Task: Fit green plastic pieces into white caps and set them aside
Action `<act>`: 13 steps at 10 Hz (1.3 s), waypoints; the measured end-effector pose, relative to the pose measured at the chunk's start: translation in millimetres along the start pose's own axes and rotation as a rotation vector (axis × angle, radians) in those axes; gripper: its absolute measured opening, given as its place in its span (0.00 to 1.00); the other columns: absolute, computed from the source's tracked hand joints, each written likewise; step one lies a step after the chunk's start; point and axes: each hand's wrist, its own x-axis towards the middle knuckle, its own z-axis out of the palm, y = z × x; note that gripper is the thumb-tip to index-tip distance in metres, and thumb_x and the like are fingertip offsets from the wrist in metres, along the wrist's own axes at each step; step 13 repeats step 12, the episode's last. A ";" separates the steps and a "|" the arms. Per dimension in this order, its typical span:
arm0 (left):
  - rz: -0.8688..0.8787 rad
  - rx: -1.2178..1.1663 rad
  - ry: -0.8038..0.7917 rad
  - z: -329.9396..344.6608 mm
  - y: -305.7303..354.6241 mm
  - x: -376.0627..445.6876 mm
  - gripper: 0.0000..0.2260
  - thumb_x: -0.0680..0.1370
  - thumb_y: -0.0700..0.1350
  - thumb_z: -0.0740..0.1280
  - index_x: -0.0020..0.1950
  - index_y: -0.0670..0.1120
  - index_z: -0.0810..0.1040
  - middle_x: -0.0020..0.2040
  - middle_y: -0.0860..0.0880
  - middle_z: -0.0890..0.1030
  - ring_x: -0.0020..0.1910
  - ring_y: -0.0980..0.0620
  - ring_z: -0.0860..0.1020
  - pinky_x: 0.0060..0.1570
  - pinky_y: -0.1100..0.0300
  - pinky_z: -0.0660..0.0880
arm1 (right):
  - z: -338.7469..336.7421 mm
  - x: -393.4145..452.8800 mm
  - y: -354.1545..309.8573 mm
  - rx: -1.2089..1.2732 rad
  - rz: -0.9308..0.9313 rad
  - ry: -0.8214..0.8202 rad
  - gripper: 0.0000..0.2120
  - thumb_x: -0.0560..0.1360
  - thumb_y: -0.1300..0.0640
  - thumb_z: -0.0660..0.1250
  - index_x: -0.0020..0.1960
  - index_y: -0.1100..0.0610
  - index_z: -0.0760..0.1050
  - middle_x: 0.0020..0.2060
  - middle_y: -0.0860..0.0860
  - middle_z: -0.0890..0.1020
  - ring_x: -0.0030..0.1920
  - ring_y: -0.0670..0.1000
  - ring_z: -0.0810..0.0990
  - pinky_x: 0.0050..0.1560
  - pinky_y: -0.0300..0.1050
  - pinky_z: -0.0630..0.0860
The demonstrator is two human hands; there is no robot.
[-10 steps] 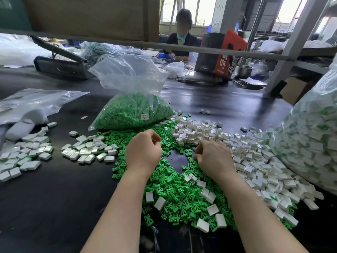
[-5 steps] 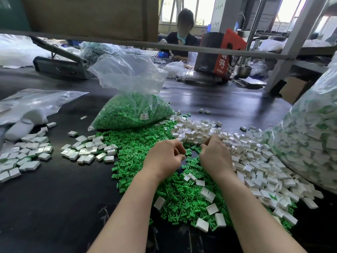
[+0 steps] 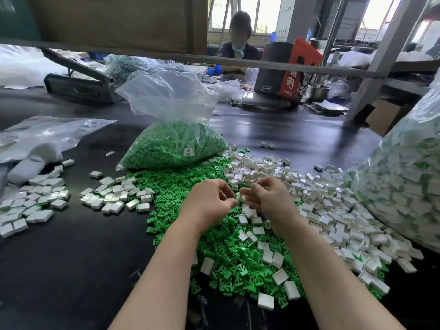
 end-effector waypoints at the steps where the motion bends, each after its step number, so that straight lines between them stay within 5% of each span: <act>1: -0.027 0.025 -0.111 6.4 10.0 -2.4 0.13 0.67 0.60 0.77 0.40 0.53 0.79 0.36 0.57 0.80 0.37 0.58 0.79 0.37 0.61 0.75 | 0.7 0.2 1.7 0.000 -0.006 0.012 0.04 0.82 0.63 0.60 0.49 0.59 0.70 0.46 0.59 0.84 0.44 0.53 0.83 0.40 0.42 0.80; 4: -0.025 0.059 -0.224 12.6 17.2 -4.8 0.11 0.67 0.51 0.79 0.43 0.50 0.80 0.40 0.54 0.82 0.41 0.56 0.80 0.46 0.56 0.79 | -1.0 -5.6 -2.1 -0.097 -0.153 0.079 0.04 0.80 0.62 0.64 0.47 0.57 0.73 0.42 0.56 0.84 0.39 0.48 0.82 0.37 0.38 0.75; 6: -0.013 -0.023 -0.173 13.4 13.1 -3.9 0.12 0.68 0.44 0.78 0.42 0.51 0.76 0.38 0.54 0.78 0.36 0.58 0.77 0.33 0.65 0.71 | -1.6 -6.0 -2.3 -0.176 -0.218 0.098 0.03 0.79 0.59 0.67 0.47 0.56 0.78 0.37 0.55 0.84 0.36 0.47 0.82 0.36 0.41 0.74; 8: -0.029 -0.031 -0.173 12.0 12.1 -4.4 0.11 0.67 0.47 0.79 0.42 0.51 0.78 0.38 0.55 0.80 0.37 0.59 0.79 0.34 0.65 0.74 | -5.0 -4.3 -1.9 -0.522 -0.319 0.107 0.04 0.78 0.60 0.68 0.46 0.53 0.79 0.35 0.48 0.83 0.37 0.47 0.83 0.37 0.39 0.75; 10: -0.007 0.071 -0.108 6.2 18.9 -7.1 0.10 0.71 0.53 0.75 0.46 0.51 0.79 0.42 0.53 0.81 0.44 0.52 0.80 0.49 0.54 0.79 | -10.9 -7.0 -5.3 -0.921 -0.278 -0.024 0.06 0.77 0.57 0.68 0.46 0.47 0.81 0.38 0.41 0.80 0.35 0.38 0.77 0.31 0.33 0.67; 13: 0.090 0.163 -0.030 -5.3 44.9 -19.3 0.06 0.76 0.52 0.71 0.47 0.51 0.80 0.43 0.52 0.81 0.44 0.51 0.80 0.46 0.55 0.78 | -23.7 -25.7 -24.3 -0.943 -0.271 -0.024 0.04 0.78 0.53 0.67 0.46 0.48 0.80 0.40 0.44 0.82 0.38 0.44 0.78 0.38 0.39 0.71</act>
